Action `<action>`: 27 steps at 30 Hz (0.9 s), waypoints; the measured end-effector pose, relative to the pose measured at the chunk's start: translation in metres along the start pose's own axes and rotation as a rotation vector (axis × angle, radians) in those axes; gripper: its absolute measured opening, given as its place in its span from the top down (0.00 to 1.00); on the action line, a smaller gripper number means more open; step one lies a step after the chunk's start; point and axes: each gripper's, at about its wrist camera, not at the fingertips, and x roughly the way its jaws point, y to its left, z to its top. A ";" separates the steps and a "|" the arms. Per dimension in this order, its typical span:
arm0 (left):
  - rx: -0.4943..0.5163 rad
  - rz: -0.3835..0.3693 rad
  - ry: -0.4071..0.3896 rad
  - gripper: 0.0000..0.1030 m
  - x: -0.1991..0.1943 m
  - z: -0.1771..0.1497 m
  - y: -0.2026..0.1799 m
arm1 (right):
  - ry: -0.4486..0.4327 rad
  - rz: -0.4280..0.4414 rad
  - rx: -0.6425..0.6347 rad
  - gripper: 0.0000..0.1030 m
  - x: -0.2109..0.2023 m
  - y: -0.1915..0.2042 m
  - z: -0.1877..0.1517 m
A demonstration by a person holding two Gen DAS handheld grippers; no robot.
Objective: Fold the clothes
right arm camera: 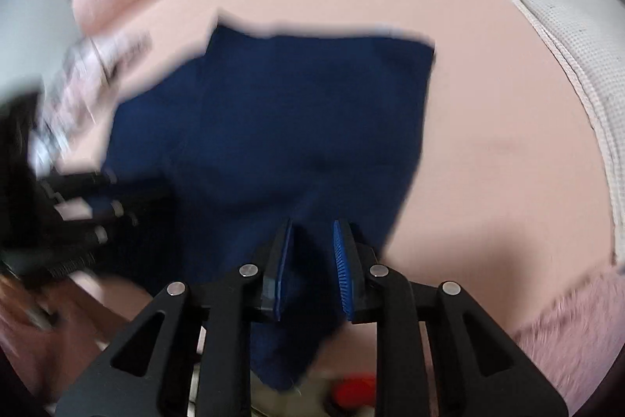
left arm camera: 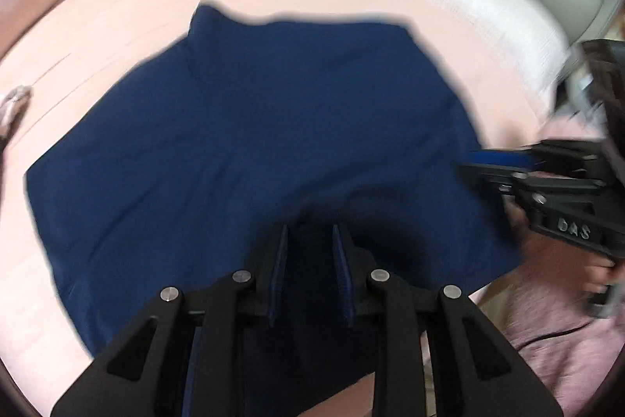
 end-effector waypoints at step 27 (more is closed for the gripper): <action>-0.407 -0.018 -0.011 0.70 -0.043 -0.098 0.039 | 0.047 0.211 0.260 0.60 -0.022 -0.028 -0.022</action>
